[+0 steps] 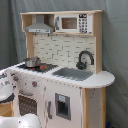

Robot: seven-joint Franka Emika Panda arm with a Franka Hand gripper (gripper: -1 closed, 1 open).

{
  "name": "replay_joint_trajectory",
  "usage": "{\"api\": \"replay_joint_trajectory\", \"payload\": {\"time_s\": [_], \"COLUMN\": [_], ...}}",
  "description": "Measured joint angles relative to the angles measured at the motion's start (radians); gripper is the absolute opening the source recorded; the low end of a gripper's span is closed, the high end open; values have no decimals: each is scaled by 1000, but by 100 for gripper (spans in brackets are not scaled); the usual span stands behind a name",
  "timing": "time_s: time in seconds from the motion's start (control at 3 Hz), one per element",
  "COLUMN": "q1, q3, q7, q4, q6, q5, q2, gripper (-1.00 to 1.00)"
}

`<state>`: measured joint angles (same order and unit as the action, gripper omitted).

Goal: Play with the kitchen

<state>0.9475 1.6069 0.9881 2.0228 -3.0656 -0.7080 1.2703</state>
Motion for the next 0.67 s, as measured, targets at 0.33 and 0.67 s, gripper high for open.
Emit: {"api": "replay_joint_trajectory", "payload": {"time_s": [0.33, 0.67], "q1": [-58, -130], "q3": [-30, -54], "q7": [-29, -27], "q4": [27, 87], "q6": [66, 112], "q5": [-2, -1], "q2": [0, 0], "gripper": [100, 100]}}
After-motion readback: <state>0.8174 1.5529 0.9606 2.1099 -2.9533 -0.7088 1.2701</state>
